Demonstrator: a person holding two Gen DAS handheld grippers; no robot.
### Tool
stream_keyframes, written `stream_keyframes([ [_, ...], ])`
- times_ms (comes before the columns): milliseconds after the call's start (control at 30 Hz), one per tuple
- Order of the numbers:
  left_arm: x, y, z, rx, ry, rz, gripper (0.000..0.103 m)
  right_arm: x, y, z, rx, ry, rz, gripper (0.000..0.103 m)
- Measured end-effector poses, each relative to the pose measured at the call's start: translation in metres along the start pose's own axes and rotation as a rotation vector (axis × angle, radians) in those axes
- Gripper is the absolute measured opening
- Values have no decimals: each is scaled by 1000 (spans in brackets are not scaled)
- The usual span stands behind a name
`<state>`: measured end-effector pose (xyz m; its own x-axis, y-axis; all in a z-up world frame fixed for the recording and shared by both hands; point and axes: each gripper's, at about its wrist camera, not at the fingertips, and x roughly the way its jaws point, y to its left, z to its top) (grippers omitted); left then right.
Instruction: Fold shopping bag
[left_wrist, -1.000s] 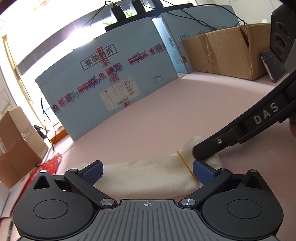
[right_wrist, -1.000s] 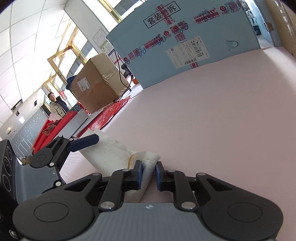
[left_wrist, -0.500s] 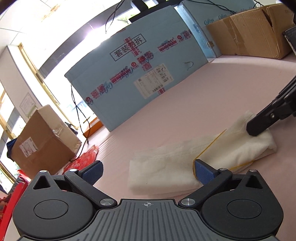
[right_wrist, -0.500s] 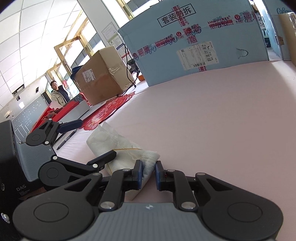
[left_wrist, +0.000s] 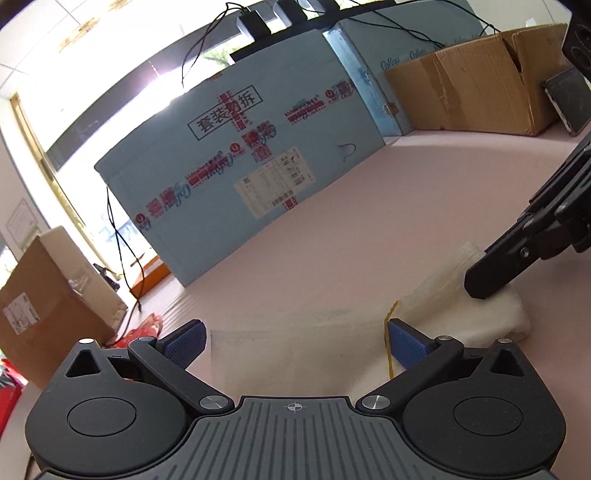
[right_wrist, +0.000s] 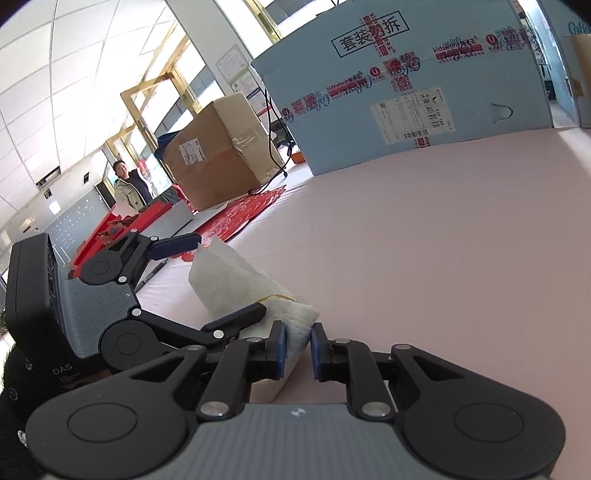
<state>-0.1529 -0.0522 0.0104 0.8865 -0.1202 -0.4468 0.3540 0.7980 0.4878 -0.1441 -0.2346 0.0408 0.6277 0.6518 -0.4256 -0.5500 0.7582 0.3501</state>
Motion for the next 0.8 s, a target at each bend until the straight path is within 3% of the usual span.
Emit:
stream_keyframes([
  [133, 11, 9, 0, -44, 5, -60, 103, 8, 7, 2, -49, 21, -17, 28],
  [200, 19, 15, 1, -75, 10, -69, 103, 9, 13, 1, -91, 21, -15, 19],
  [333, 30, 26, 3, -117, 12, -97, 103, 0, 32, -7, -210, -17, -14, 15],
  [533, 42, 49, 5, -183, -5, -63, 103, -14, 50, -11, -327, -86, -77, 13],
  [600, 44, 54, 4, -193, -7, -59, 103, -16, 50, -11, -324, -94, -99, 12],
  [733, 30, 46, -1, -176, -32, -115, 103, -19, 35, -6, -194, -90, -143, 11],
  [800, 23, 39, -6, -164, -20, -105, 103, -17, 22, -2, -122, -87, -140, 11],
])
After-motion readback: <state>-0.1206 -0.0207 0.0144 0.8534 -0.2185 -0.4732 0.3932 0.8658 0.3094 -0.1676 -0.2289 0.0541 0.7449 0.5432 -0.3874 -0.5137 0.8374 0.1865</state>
